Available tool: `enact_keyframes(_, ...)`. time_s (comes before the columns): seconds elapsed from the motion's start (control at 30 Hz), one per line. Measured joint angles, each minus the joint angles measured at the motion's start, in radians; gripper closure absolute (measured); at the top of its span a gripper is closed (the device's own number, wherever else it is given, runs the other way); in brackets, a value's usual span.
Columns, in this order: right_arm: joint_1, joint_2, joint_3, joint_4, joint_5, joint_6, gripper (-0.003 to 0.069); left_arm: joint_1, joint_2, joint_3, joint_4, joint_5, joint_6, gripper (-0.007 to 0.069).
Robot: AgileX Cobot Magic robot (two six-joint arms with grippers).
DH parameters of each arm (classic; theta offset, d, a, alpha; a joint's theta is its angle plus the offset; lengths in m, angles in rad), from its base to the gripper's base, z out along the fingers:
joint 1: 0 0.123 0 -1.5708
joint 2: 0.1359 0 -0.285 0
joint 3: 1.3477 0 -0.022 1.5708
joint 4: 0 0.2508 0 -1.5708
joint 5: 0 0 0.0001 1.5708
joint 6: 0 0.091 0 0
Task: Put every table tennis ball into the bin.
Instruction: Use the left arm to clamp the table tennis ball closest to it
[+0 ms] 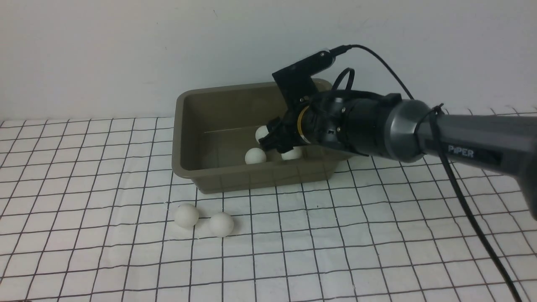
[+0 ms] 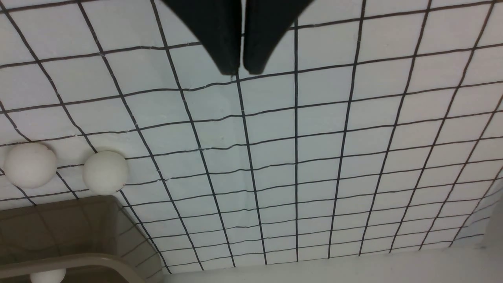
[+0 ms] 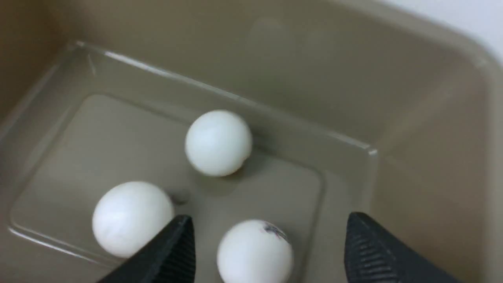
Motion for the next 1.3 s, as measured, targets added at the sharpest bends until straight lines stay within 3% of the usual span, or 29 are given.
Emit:
enact_keyframes(0.13, 0.0, -0.063, 0.0, -0.016, 0.033, -0.022, 0.0209, 0.0, 0.0, 0.0, 0.0, 0.0, 0.0, 0.0629)
enact_keyframes(0.3, 0.003, -0.27, 0.01, -0.035, 0.153, -0.089, 0.0316, 0.0, 0.0, 0.0, 0.0, 0.0, 0.0, 0.0629)
enact_keyframes(0.47, 0.007, -0.583, 0.219, -0.038, 0.181, -0.182, 0.0528, 0.0, 0.0, 0.0, 0.0, 0.0, 0.0, 0.0629)
enact_keyframes(0.63, 0.008, -0.878, 0.515, -0.034, 0.161, -0.158, 0.0649, 0.0, 0.0, 0.0, 0.0, 0.0, 0.0, 0.0629)
enact_keyframes(0.83, 0.008, -1.359, 0.883, -0.028, 0.136, -0.064, 0.0673, 0.0, 0.0, 0.0, 0.002, 0.0, 0.002, 0.0629)
enact_keyframes(1.0, 0.008, -1.736, 1.063, 0.022, 0.193, -0.069, 0.0675, 0.0, 0.0, 0.0, 0.007, 0.0, 0.007, 0.0629)
enact_keyframes(1.13, 0.008, -2.021, 1.138, 0.106, 0.356, -0.173, 0.0675, 0.0, 0.0, 0.0, 0.008, 0.0, 0.008, 0.0629)
enact_keyframes(1.3, 0.008, -2.112, 1.159, 0.25, 0.513, -0.377, 0.0675, 0.0, 0.0, 0.0, 0.008, 0.0, 0.008, 0.0629)
